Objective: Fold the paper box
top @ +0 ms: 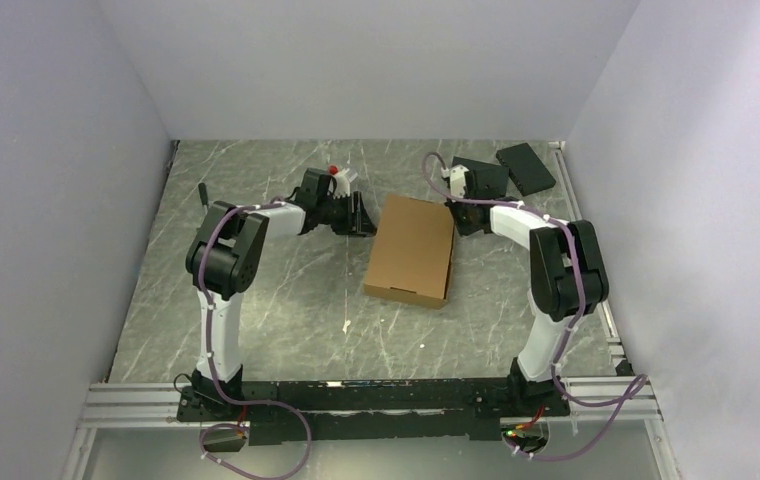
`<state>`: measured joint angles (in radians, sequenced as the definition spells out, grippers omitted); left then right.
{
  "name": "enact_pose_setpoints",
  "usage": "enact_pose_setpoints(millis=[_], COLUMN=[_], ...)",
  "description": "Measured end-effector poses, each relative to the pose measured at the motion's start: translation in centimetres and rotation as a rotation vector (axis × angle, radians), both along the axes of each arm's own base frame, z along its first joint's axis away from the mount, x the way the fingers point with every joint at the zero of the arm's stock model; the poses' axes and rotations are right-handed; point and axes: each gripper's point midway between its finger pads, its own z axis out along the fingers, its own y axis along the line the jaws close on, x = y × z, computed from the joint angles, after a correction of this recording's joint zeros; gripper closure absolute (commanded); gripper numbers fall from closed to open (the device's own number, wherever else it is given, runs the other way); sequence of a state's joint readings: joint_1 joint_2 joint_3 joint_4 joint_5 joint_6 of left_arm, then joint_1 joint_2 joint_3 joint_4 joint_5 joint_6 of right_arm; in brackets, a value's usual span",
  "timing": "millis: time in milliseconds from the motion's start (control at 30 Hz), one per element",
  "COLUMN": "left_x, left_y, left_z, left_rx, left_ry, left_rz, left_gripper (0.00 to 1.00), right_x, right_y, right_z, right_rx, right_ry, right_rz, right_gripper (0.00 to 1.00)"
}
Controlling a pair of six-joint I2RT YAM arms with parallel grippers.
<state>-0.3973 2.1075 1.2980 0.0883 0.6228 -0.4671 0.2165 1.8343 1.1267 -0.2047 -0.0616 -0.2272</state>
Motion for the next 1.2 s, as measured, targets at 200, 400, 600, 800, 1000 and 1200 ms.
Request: enact_pose_setpoints(millis=[200, 400, 600, 800, 1000, 1200], left_x=[0.0, -0.3, 0.0, -0.6, -0.4, -0.9], left_y=[0.2, 1.1, 1.3, 1.1, -0.7, -1.8], left_z=[0.0, 0.1, 0.3, 0.4, 0.5, 0.1], left_rx=[-0.029, -0.043, -0.043, -0.047, -0.045, -0.035], left_ry=[0.015, 0.044, 0.042, 0.069, 0.082, 0.099], left_rz=[0.051, 0.102, 0.117, 0.094, 0.033, 0.007], left_gripper=[0.47, 0.47, 0.47, 0.48, 0.49, 0.47], right_x=[-0.4, 0.4, 2.7, 5.9, 5.7, 6.0], right_y=[-1.9, -4.8, -4.3, -2.2, 0.5, 0.0], right_z=[1.0, 2.4, 1.9, 1.3, 1.1, 1.2], right_rx=[0.061, 0.086, 0.118, 0.164, 0.173, 0.12], right_ry=[-0.003, -0.044, -0.048, -0.047, -0.04, -0.066], right_rz=[-0.024, -0.112, -0.155, -0.138, -0.108, -0.175], right_gripper=[0.91, 0.9, 0.9, 0.92, 0.92, 0.91])
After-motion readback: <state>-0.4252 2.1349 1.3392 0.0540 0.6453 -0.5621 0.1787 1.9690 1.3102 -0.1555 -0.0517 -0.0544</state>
